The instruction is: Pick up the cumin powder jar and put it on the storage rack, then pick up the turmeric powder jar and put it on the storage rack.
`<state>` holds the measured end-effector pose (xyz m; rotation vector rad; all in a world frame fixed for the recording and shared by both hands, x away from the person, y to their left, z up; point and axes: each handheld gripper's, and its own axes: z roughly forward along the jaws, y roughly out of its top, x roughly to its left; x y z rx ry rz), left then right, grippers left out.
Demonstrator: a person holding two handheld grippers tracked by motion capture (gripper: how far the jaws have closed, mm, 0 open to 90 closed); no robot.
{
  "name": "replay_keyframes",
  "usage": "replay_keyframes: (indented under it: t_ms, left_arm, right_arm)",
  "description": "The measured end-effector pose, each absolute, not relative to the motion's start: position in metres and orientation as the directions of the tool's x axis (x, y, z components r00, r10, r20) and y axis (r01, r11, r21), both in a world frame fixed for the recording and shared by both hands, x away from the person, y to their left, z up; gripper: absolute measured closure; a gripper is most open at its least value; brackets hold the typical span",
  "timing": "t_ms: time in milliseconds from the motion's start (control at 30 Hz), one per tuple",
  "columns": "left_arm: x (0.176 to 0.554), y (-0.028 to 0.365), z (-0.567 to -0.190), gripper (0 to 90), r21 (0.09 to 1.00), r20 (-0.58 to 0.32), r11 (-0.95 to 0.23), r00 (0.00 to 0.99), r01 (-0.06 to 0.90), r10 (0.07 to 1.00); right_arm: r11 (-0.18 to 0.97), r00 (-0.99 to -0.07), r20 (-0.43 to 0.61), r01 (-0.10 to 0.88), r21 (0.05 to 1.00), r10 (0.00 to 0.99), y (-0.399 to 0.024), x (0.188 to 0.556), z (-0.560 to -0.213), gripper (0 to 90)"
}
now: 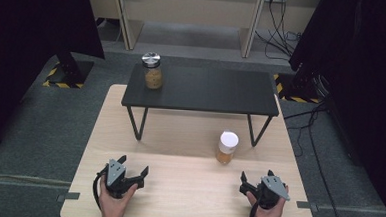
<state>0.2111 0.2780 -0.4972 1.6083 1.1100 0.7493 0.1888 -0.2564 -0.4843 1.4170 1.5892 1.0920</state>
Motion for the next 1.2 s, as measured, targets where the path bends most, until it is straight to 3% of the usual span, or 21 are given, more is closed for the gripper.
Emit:
replay_keyframes:
  t_ms: [1200]
  left_arm:
    - [0.2085,0.2769,-0.4985,4.5,0.954,-0.039,-0.082,0.388,0.289,0.921]
  right_arm:
    - [0.023,-0.132,0.029,0.378,0.925,0.991,-0.2591,0.19,-0.4834,3.8]
